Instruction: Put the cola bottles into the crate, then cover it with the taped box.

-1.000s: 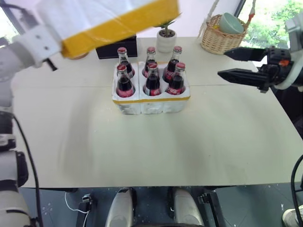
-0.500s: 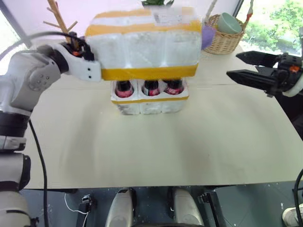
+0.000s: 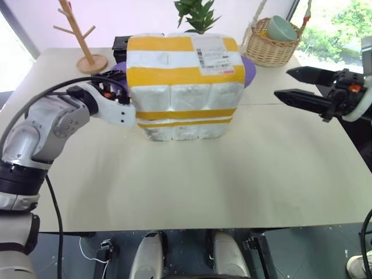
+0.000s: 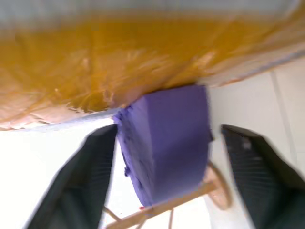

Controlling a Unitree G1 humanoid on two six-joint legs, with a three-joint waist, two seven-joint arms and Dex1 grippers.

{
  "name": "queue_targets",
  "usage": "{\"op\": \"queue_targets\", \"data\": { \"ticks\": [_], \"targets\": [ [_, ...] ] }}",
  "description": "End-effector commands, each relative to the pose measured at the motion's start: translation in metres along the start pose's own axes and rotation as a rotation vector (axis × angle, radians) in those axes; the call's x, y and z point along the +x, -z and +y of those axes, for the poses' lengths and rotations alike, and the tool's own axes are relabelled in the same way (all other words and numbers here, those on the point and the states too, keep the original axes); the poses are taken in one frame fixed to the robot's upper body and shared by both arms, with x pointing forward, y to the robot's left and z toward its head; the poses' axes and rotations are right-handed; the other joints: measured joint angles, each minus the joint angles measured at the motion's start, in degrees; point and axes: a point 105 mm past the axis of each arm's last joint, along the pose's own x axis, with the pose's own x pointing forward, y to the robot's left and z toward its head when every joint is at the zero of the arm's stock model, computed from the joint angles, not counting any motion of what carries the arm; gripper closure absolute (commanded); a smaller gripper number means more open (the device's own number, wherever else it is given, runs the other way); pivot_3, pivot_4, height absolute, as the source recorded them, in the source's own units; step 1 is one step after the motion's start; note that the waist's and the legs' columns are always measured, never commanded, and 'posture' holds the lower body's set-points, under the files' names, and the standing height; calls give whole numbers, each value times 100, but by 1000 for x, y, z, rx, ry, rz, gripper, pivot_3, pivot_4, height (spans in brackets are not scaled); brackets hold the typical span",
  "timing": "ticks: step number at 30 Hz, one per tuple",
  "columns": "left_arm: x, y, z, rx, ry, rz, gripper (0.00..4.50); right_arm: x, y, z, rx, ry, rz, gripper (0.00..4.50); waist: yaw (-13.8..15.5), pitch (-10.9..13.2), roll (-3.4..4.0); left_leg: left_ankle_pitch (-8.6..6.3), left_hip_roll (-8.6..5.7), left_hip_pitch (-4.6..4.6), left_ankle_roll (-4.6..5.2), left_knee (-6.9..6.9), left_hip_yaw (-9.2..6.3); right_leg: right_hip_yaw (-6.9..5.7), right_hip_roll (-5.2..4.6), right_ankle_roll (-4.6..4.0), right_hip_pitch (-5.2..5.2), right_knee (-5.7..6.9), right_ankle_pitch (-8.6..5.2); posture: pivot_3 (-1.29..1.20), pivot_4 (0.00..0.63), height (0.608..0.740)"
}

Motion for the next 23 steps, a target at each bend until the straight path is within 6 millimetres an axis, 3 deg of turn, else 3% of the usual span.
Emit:
{"op": "queue_targets", "data": {
  "ticks": [1,4,8,11,12,15,23],
  "targets": [
    [-23,16,23,-50,-80,11,84,-11,-12,-3,-68,37,-2,0,0,0,0,0,0,0,0,0,0,0,0,0,0,0,0,0,150,736],
    [-42,25,26,-209,-106,-30,84,-15,-10,-5,-73,48,12,0,-3,0,0,0,1,1,0,0,-1,0,0,0,0,-4,0,0,150,736],
    [-73,25,14,-753,16,-194,84,-20,-3,-8,-70,61,32,0,-10,0,1,0,3,2,0,-1,-1,0,0,-1,0,-4,-1,0,150,736],
    [-104,37,8,-1352,244,-277,84,-22,7,-7,-54,37,61,0,-13,2,-2,0,4,3,0,0,-2,-1,1,-1,1,0,-1,0,150,736],
    [-111,35,9,-1457,297,-301,84,-22,9,-7,-52,30,67,0,-19,3,-3,0,5,3,0,1,-5,-2,3,-1,1,0,-1,0,150,736],
    [-122,38,23,-1558,363,-396,84,-21,18,-11,-50,31,94,0,5,2,-3,0,3,5,0,3,-7,-2,2,2,6,-4,-3,0,150,736],
    [-119,31,19,-1511,494,-422,84,-14,26,-16,-44,18,103,0,-16,1,0,0,2,15,0,-1,-7,-2,4,0,16,-6,-4,0,150,736]
  ]
}}
